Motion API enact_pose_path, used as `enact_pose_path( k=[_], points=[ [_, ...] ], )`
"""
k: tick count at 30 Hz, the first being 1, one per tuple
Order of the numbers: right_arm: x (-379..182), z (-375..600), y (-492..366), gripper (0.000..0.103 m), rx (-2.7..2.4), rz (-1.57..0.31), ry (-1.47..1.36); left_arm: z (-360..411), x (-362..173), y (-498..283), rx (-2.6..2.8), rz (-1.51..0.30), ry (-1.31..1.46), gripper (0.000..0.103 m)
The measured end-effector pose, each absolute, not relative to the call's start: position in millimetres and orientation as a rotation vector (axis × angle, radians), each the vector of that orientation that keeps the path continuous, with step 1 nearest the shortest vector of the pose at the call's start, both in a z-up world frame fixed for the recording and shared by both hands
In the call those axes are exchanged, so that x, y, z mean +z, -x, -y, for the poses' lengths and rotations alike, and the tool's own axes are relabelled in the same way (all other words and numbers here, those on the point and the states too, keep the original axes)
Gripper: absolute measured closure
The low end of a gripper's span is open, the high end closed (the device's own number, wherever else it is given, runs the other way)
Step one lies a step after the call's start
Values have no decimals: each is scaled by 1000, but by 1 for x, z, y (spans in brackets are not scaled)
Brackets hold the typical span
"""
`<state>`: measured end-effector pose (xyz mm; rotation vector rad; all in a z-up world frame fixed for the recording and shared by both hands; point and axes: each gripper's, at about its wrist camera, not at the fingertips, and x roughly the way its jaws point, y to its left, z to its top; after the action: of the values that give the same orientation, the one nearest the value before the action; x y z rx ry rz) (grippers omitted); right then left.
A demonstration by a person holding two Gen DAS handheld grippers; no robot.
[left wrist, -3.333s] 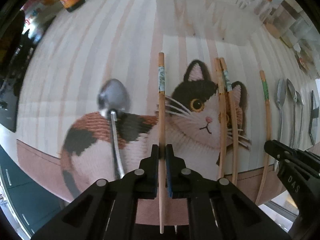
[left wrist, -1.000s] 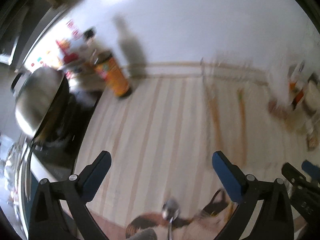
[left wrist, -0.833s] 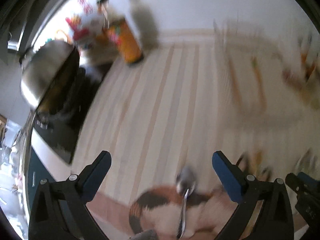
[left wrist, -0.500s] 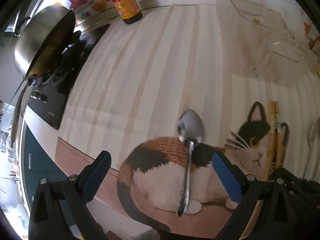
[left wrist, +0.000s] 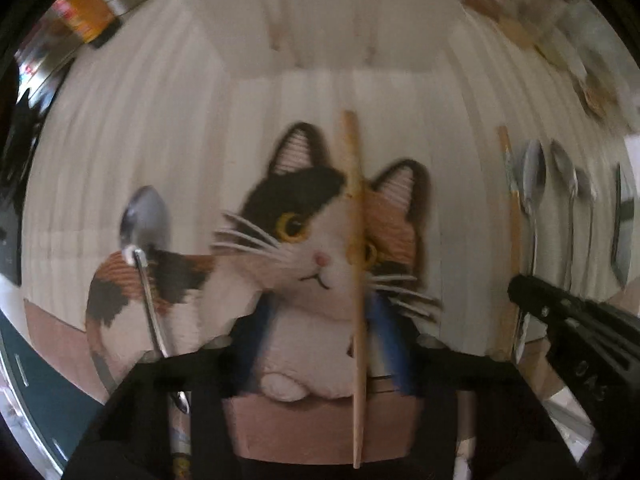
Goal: Organize utensils
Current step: 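Grasp a plain chopstick with the left tool while the right tool grasps a patterned one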
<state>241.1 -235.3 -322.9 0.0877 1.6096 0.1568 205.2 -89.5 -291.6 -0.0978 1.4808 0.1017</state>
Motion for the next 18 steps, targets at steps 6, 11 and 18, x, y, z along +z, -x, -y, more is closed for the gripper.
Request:
enact_pose_path(
  k=[6, 11, 18],
  points=[
    [-323, 243, -253, 97, 159, -1623, -91, 72, -296, -199, 133, -1475, 78, 98],
    [-322, 214, -248, 96, 176, -1624, -32, 53, -301, -189, 173, -1477, 88, 98],
    [-323, 175, -242, 96, 167, -1616, 92, 39, -304, -182, 147, -1482, 92, 98]
  ],
)
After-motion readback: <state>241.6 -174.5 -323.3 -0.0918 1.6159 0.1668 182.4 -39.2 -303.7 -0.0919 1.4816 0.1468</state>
